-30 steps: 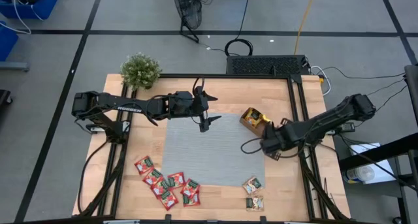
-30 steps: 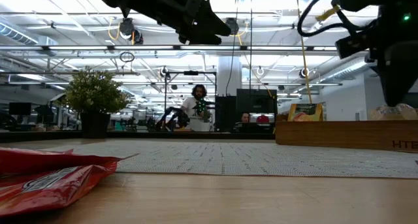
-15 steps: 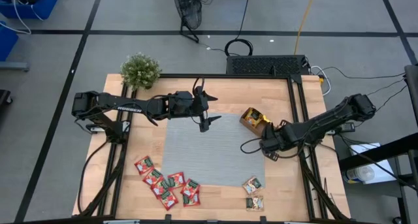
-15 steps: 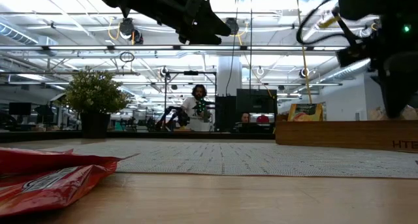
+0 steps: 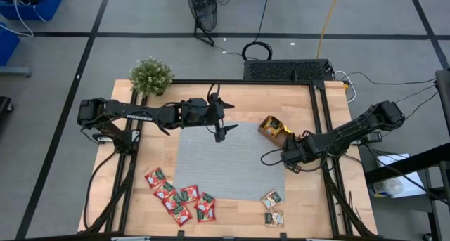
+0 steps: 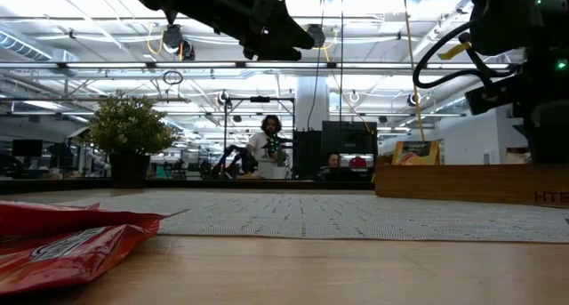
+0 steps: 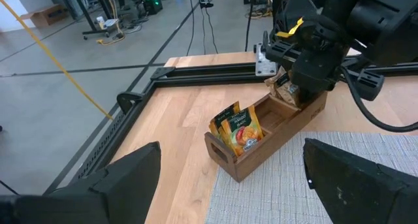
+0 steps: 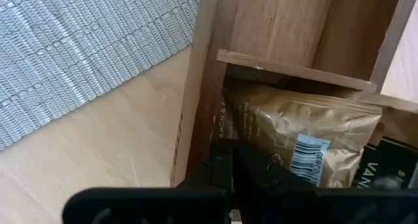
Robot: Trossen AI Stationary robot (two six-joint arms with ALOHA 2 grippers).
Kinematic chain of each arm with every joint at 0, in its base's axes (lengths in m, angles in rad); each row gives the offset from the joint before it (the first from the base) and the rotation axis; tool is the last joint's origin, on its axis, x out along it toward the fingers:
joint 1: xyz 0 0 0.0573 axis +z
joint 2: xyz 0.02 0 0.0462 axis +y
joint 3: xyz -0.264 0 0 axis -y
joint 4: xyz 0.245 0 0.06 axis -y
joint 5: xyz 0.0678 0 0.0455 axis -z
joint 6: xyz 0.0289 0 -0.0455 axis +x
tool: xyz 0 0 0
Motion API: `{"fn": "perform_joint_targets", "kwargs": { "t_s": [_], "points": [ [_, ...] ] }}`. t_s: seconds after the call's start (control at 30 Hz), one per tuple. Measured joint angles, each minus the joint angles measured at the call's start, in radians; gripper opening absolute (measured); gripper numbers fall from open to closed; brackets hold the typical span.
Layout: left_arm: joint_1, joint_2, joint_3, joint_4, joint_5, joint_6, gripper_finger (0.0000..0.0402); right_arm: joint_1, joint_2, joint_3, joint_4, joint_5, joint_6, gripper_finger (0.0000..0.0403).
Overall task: Pick & Place Tea
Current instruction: Put the brown tea bag into the right section of the wooden organizer
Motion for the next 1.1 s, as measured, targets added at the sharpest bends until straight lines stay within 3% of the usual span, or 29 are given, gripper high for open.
{"fn": "perform_joint_targets", "kwargs": {
  "t_s": [0.37,0.6,1.1],
  "points": [
    [0.000,0.000,0.000,0.000,0.000,0.000,0.0365,0.000,0.001,-0.017,-0.067,0.063,0.053,0.0000],
    [0.000,0.000,0.000,0.000,0.000,0.000,0.0365,0.000,0.001,-0.015,0.021,-0.007,0.027,0.0000],
    [0.000,0.000,0.000,0.000,0.000,0.000,0.0365,0.000,-0.001,-0.034,0.050,-0.017,0.022,0.0000]
  ]
}}
